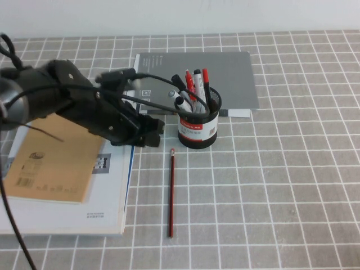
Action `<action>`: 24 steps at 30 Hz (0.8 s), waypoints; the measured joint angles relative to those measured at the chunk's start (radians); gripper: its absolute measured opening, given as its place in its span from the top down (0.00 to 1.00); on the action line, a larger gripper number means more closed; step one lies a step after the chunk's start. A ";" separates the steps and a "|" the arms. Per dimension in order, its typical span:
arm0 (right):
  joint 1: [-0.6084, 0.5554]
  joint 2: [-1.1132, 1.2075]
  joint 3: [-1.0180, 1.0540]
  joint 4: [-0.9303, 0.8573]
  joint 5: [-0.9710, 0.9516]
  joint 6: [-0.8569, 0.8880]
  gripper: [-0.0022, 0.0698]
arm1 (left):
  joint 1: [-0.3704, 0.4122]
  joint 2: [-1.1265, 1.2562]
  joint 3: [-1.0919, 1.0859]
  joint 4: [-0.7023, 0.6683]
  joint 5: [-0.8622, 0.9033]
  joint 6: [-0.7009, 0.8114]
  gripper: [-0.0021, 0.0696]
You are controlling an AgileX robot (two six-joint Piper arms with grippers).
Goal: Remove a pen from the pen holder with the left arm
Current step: 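Take a marker out of the pen holder and lay it on the table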
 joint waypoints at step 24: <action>0.000 0.000 0.000 0.000 0.000 0.000 0.99 | -0.146 -0.952 0.576 0.639 -0.355 -0.439 0.97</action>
